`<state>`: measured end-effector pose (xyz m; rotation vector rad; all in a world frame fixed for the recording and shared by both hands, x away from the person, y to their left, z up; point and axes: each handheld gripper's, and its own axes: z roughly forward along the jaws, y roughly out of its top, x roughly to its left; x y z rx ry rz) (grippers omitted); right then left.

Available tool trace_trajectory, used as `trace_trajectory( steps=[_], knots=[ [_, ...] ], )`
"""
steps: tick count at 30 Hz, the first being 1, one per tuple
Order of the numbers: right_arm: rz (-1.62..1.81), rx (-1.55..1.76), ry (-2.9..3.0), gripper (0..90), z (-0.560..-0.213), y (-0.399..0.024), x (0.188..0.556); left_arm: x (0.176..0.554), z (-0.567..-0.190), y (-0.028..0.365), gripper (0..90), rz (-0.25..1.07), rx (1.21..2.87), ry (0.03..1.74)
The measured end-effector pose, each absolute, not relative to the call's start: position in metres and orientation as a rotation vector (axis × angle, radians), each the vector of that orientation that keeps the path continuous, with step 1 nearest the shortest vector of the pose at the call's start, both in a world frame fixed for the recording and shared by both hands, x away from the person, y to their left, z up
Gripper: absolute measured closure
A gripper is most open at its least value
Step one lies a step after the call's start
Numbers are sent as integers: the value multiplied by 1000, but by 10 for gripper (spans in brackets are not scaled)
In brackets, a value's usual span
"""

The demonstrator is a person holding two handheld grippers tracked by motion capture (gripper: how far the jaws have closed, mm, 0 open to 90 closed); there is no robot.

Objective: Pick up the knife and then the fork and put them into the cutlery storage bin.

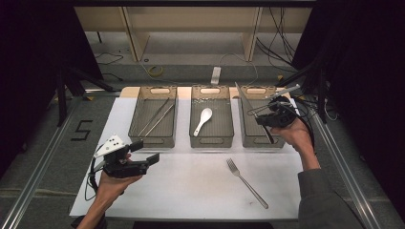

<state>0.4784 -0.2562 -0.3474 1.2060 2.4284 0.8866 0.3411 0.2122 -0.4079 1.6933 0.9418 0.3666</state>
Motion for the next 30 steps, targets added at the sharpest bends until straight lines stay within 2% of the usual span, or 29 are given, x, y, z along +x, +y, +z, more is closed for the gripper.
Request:
trace_trajectory(
  steps=[9,30],
  knots=[
    [892,1295,2369,806,-343,-257,501,341,-407,213,158,375,1682,940],
    [825,1515,2278,806,-373,-270,533,340,-406,215,158,392,1659,939]
  ],
)
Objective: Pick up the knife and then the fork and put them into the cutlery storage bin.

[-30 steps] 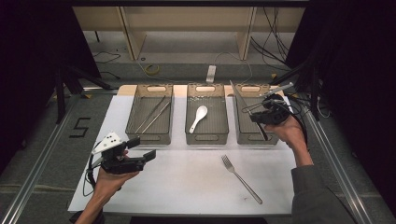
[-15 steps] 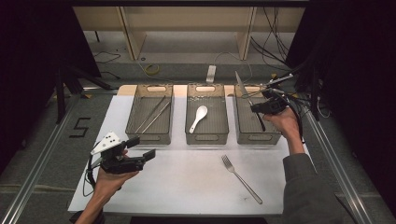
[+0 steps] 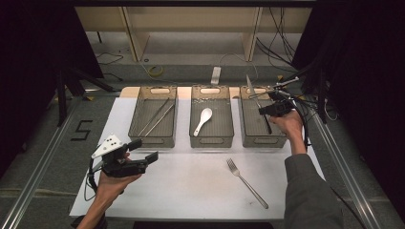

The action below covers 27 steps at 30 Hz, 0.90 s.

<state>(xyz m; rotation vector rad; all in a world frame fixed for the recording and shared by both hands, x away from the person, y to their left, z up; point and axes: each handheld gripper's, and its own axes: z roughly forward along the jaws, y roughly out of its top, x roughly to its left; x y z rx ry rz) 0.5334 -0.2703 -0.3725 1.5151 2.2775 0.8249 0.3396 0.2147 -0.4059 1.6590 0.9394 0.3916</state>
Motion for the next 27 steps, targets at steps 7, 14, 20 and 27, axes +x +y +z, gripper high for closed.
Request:
trace_trajectory(
  steps=[7,14,20,27],
  knots=[
    [808,1535,2275,805,-385,-267,534,340,-406,214,158,396,1666,946],
    [783,1578,2263,805,-394,-267,537,340,-406,215,158,398,1658,947],
    [762,1608,2260,804,-401,-264,540,339,-406,215,158,398,1659,945],
    [727,1643,2255,802,-409,-258,543,339,-406,215,158,398,1659,944]
  ],
)
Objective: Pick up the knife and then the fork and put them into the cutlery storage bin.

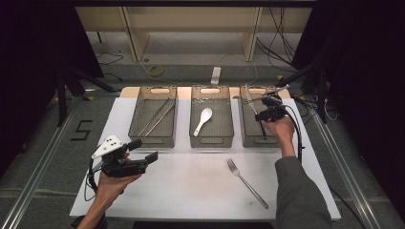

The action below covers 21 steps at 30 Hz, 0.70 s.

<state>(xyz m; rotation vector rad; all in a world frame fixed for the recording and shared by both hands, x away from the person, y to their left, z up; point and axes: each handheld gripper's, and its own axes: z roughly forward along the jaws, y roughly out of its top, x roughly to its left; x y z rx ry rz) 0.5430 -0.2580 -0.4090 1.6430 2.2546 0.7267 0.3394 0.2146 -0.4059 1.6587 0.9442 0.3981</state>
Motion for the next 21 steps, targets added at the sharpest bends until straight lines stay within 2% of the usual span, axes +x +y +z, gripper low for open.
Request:
trace_trajectory(
  steps=[2,3,4,11,13,21],
  knots=[
    [711,1662,2249,793,-412,-256,544,339,-406,215,158,398,1658,946],
    [700,1667,2258,773,-413,-256,545,339,-406,215,158,399,1659,947],
    [694,1673,2258,715,-414,-255,545,339,-406,215,158,400,1659,946],
    [762,1602,2280,591,-393,-258,537,339,-406,215,158,400,1662,944],
    [786,1586,2279,526,-387,-260,531,339,-406,215,158,403,1663,945],
    [863,1380,2419,365,-369,-255,490,339,-406,215,157,402,1663,946]
  ],
)
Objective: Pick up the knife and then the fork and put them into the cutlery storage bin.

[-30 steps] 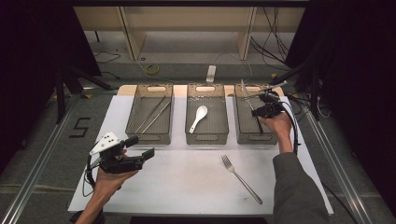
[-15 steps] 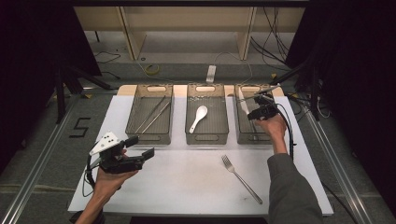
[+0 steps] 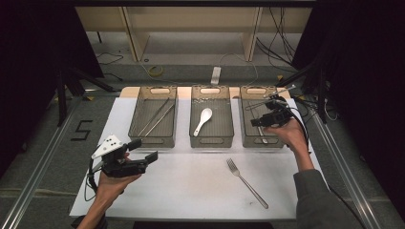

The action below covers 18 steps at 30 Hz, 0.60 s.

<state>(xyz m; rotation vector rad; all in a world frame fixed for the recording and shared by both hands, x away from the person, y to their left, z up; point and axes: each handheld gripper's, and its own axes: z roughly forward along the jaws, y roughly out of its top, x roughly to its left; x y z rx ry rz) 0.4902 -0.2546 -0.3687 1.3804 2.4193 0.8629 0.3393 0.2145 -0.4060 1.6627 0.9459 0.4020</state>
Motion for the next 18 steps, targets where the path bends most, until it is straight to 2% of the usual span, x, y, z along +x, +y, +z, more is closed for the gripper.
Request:
trace_trajectory(
  steps=[9,18],
  knots=[
    [824,1180,2570,303,-370,-230,437,339,-406,215,155,407,1654,953],
    [812,1063,2629,303,-379,-211,405,339,-406,215,155,409,1658,948]
  ],
)
